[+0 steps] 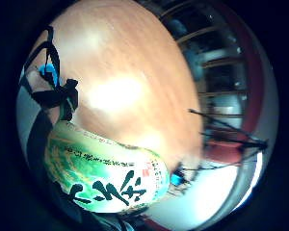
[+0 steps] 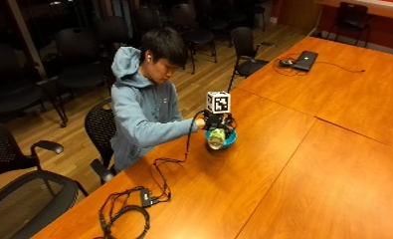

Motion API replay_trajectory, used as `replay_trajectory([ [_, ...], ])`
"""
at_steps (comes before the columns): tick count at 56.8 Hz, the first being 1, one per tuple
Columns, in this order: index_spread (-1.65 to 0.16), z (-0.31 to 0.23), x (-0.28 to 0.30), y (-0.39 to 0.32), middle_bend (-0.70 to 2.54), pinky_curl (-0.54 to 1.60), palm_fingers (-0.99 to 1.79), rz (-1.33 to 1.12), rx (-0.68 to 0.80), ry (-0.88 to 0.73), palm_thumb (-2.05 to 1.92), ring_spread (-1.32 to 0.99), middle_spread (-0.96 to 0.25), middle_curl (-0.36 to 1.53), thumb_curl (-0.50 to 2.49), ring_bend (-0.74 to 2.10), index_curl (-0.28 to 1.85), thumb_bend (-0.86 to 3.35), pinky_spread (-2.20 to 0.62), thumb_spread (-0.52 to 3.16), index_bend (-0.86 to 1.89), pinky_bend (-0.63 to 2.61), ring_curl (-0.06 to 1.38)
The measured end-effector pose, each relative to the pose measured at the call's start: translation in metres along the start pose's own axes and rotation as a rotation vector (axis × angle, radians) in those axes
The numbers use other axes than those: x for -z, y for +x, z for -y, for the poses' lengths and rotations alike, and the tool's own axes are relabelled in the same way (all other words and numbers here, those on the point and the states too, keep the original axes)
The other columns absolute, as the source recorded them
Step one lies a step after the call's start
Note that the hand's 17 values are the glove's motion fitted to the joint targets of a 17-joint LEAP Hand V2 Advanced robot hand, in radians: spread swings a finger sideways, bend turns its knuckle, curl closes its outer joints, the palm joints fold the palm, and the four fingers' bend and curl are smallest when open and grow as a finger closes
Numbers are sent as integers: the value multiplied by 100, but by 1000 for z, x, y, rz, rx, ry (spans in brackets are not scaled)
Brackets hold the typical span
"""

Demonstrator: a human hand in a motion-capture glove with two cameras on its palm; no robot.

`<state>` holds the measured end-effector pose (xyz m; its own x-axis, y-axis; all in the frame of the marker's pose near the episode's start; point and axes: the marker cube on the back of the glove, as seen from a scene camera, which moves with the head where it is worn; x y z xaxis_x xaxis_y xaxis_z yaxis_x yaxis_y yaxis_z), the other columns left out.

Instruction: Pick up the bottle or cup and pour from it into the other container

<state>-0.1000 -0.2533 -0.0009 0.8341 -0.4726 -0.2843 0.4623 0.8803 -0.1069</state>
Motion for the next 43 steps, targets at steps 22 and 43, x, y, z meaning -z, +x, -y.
replay_trajectory([
  [22,-9,30,-4,-61,29,37,121,-445,121,-242,99,-18,-4,50,68,53,42,-4,-20,30,15,57,46],
  [43,-10,29,-6,-53,29,37,121,-426,117,-237,98,-18,-5,51,69,53,42,-4,-20,30,15,56,46],
])
